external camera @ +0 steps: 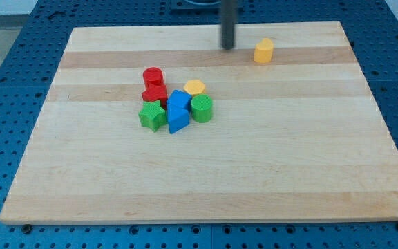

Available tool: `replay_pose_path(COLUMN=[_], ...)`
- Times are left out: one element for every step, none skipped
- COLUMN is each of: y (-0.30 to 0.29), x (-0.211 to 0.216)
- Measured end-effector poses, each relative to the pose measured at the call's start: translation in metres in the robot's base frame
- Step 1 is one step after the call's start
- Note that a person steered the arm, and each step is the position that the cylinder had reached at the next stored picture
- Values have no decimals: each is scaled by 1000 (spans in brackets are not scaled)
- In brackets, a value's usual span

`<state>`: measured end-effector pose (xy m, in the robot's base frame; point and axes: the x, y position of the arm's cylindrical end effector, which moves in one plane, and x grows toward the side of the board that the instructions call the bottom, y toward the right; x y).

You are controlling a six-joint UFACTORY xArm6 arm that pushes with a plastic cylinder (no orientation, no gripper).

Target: Slide the yellow heart towards the group of block

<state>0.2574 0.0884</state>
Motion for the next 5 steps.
replay_pose_path(y=[98, 109, 89, 78, 49], x=[0, 0, 4, 24, 29])
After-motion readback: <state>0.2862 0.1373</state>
